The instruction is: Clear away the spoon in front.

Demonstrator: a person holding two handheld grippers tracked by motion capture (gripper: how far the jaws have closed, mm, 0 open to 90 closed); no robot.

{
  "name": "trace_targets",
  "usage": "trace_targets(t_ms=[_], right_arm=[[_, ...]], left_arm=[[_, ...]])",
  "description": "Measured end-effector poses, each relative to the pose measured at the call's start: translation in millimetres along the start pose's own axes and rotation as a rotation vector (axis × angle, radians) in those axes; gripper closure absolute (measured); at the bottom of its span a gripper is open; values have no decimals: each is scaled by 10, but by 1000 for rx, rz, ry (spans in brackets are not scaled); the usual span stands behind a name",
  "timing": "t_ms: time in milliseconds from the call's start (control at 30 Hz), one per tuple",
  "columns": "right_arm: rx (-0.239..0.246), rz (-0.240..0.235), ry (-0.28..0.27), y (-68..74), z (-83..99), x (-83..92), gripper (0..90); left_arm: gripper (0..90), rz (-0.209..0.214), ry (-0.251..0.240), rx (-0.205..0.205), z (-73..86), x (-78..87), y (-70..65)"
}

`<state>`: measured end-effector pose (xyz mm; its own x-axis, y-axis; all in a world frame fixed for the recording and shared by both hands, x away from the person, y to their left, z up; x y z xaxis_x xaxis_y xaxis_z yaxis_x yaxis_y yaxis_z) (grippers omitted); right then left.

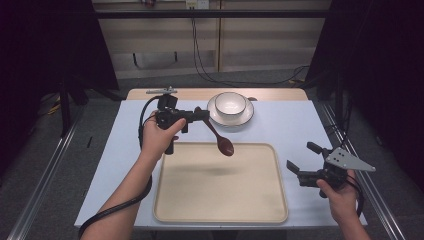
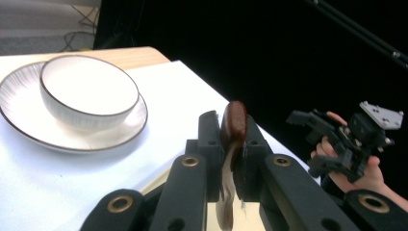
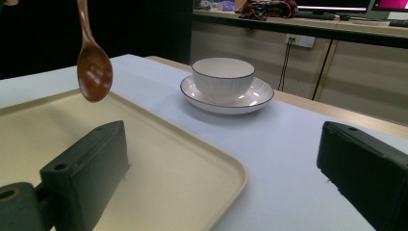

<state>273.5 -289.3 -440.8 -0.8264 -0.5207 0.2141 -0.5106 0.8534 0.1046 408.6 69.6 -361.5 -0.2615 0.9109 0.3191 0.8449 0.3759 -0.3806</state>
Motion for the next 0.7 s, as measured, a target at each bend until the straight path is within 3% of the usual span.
trace_targets(t_ms=[700], right_arm=[[-1,1,8,2,14,-21,33]], left_arm=[[838,44,131,35,243,122,-64]])
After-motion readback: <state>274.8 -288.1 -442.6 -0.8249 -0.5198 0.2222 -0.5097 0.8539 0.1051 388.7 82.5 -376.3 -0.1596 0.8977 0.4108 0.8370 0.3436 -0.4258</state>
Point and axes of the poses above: each handheld gripper's, and its own axes: x roughly backward along the jaws, z roughly out of its underside, y roughly to its left, the point moved 5 cm from there along -x, roughly forward along the jaws, and after that the axes turned 7 degrees about -x, right-handed, at the moved point
